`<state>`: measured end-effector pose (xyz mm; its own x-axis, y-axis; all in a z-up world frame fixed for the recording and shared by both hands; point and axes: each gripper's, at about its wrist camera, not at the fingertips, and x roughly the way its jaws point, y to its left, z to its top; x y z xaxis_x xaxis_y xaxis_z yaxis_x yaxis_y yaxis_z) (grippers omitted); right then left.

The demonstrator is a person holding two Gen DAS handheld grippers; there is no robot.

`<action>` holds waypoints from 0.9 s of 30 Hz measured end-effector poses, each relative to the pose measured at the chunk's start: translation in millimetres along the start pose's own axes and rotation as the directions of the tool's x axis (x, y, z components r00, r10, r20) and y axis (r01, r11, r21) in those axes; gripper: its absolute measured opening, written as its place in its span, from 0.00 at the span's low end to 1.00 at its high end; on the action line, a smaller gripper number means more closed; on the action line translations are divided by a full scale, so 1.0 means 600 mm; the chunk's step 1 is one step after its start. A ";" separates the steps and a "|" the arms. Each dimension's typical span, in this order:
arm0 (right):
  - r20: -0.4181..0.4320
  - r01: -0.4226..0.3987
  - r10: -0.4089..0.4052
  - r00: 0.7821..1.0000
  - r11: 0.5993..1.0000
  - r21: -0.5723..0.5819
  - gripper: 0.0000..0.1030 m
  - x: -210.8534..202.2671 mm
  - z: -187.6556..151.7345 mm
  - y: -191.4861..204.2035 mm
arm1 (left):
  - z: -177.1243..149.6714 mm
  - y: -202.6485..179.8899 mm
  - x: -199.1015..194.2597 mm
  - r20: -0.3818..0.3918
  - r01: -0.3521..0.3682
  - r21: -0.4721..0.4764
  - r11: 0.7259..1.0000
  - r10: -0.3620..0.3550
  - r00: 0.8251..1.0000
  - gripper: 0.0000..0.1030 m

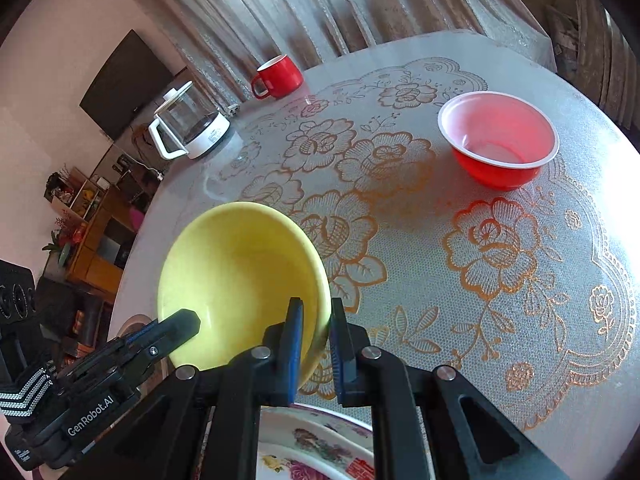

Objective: Organize plates and bowls
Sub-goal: 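Lift the yellow bowl with both grippers and carry it over the steel bowl, then lower the yellow bowl into the steel bowl and open both grippers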

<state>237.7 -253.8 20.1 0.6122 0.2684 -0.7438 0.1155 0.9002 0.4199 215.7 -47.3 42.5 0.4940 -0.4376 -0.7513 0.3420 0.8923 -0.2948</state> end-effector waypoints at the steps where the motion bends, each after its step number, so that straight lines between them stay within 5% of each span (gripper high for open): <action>1: 0.002 -0.008 0.008 1.000 1.000 -0.011 0.11 -0.004 -0.003 0.009 | -0.004 0.006 -0.011 0.008 0.001 -0.008 1.000 -0.001 1.000 0.11; 15: -0.050 -0.132 0.125 0.991 0.972 -0.192 0.11 -0.009 -0.065 0.179 | -0.084 0.140 -0.153 0.087 -0.050 -0.132 0.990 0.061 0.994 0.12; 27: -0.188 -0.149 0.093 0.978 0.941 -0.305 0.14 0.074 -0.136 0.273 | -0.150 0.236 -0.151 0.046 -0.117 -0.230 0.966 0.131 0.990 0.12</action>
<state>219.6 -66.7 13.4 0.4621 0.4111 -0.7858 -0.2213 0.9115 0.3467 147.1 128.6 15.7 0.5707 -0.3213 -0.7557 0.0886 0.9390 -0.3323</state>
